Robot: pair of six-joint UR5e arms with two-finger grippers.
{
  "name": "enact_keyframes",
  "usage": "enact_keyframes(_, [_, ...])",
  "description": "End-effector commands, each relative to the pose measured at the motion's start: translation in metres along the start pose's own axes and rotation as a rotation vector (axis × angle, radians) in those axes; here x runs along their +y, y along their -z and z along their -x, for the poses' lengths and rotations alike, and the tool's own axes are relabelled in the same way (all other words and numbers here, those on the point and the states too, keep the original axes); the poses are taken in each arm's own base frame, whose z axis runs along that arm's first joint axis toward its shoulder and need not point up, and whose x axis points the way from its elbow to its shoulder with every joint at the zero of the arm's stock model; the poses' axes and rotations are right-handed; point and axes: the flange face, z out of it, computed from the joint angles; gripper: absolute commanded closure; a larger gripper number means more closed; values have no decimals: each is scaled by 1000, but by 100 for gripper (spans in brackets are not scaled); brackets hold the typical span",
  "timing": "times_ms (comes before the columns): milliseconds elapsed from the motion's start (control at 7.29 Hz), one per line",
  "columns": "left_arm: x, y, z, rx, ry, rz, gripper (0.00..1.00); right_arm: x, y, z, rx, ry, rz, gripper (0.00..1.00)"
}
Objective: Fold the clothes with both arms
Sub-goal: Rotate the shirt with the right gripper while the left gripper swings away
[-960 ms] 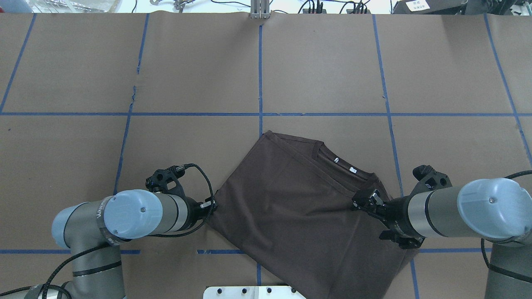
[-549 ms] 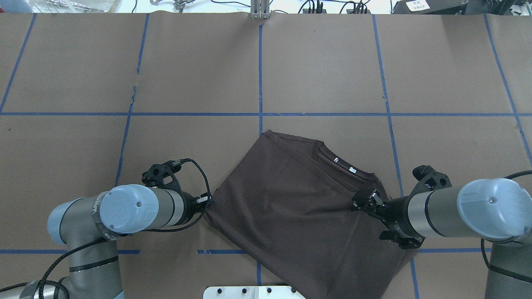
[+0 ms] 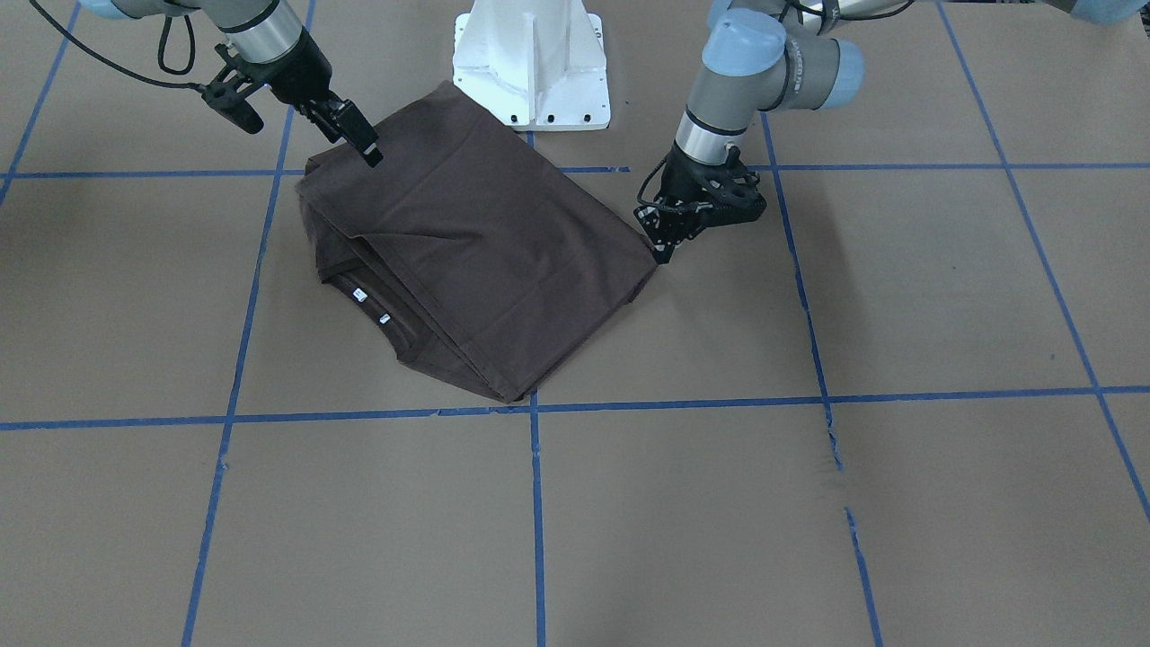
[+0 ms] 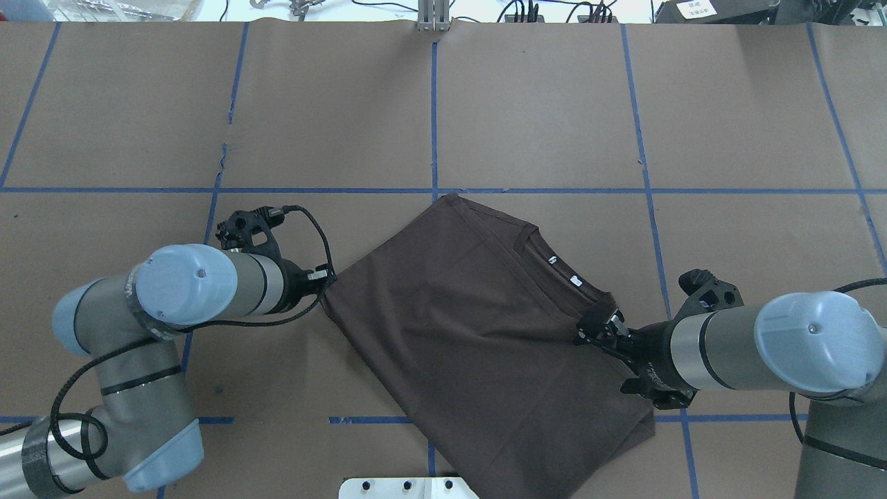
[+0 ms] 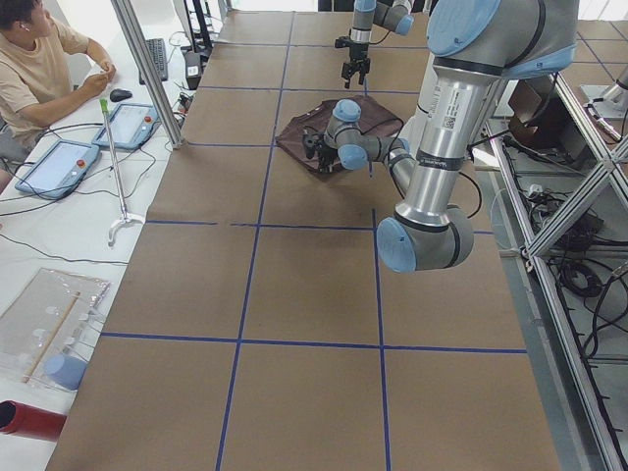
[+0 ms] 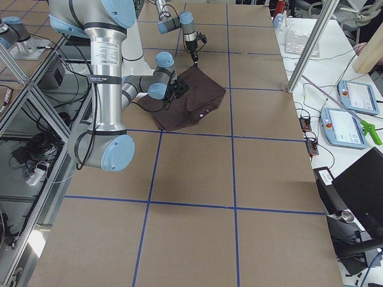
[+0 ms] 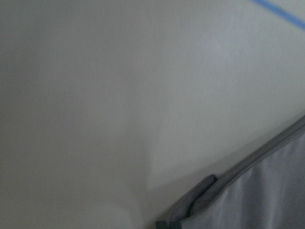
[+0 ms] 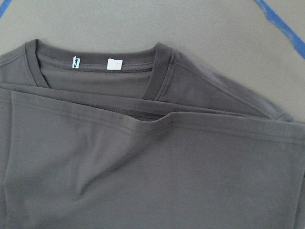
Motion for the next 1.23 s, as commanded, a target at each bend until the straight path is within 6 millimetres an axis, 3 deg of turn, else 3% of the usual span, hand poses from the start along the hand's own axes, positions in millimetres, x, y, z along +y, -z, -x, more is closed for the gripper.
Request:
enact_keyframes(0, [-122,-18,-34,14,17,-145,100,1,7,11,-34,-3,3,0])
enact_keyframes(137, [-172,-35,-54,33,23,-165,100,6,10,25,-67,4,5,0])
enact_keyframes(411, [-233,-97,-75,41,45,-195,100,5,11,33,-103,5,-33,0])
enact_keyframes(549, [-258,-107,-77,36,57,-213,100,7,11,38,-114,5,-36,0])
enact_keyframes(686, [-265,-110,-75,22,52,-218,80,9,7,45,-128,8,-45,0])
enact_keyframes(823, [-269,-109,-74,19,43,-220,69,10,-2,53,-135,7,-57,0])
enact_keyframes(960, [-279,-93,-79,39,17,-231,56,12,-13,64,-142,7,-68,0])
enact_keyframes(1097, [-267,-74,-73,91,4,-167,53,12,-27,67,-128,6,-75,0])
